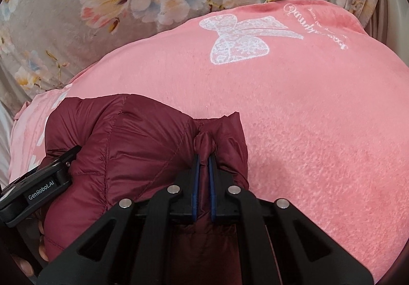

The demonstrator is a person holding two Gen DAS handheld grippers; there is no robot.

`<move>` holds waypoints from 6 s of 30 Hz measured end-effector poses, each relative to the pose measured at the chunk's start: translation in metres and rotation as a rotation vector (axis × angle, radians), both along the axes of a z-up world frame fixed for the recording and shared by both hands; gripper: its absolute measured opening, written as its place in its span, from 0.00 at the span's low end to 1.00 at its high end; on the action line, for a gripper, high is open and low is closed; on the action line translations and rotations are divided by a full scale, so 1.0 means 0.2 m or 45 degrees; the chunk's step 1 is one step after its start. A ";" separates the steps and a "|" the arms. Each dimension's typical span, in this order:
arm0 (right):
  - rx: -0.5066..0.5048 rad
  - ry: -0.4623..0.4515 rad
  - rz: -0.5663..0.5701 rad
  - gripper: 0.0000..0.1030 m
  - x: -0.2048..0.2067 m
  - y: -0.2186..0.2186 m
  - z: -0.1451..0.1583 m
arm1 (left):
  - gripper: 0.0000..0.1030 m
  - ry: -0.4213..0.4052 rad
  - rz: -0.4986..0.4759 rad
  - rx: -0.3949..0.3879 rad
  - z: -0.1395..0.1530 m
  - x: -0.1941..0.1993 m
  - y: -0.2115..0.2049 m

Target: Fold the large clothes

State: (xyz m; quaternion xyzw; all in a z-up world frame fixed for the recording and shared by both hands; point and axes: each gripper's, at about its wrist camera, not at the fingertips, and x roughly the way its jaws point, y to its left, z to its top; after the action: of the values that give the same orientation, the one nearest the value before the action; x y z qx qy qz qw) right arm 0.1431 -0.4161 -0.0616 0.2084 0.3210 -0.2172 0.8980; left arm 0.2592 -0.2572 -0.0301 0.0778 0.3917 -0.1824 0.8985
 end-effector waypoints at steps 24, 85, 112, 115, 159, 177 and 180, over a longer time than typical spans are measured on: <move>0.001 -0.002 0.008 0.05 0.01 -0.01 -0.02 | 0.95 -0.031 0.012 -0.011 -0.05 0.01 -0.01; -0.058 -0.466 0.455 0.15 -0.10 0.63 0.59 | 0.30 -0.368 -0.349 -0.278 0.61 -0.34 0.83; -0.006 -0.224 0.581 0.33 0.75 0.83 0.04 | 0.47 -0.173 -0.161 -0.293 -0.02 0.45 1.17; 0.044 -0.213 0.571 0.41 0.73 0.80 0.04 | 0.64 -0.124 -0.107 -0.275 -0.04 0.47 1.18; -0.250 0.053 0.451 0.00 0.65 0.97 -0.07 | 0.33 -0.187 0.277 0.157 -0.09 0.25 0.91; -0.244 0.067 0.462 0.00 0.66 0.97 -0.07 | 0.33 -0.180 0.282 0.136 -0.11 0.26 0.90; -0.244 0.069 0.461 0.00 0.66 0.97 -0.07 | 0.33 -0.181 0.282 0.137 -0.11 0.26 0.90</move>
State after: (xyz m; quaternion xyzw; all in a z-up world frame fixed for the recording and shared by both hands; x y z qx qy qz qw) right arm 0.2752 -0.2222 -0.0748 0.0548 0.3551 -0.0872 0.9292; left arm 0.3111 -0.0771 -0.0514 0.0949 0.3426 -0.0548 0.9331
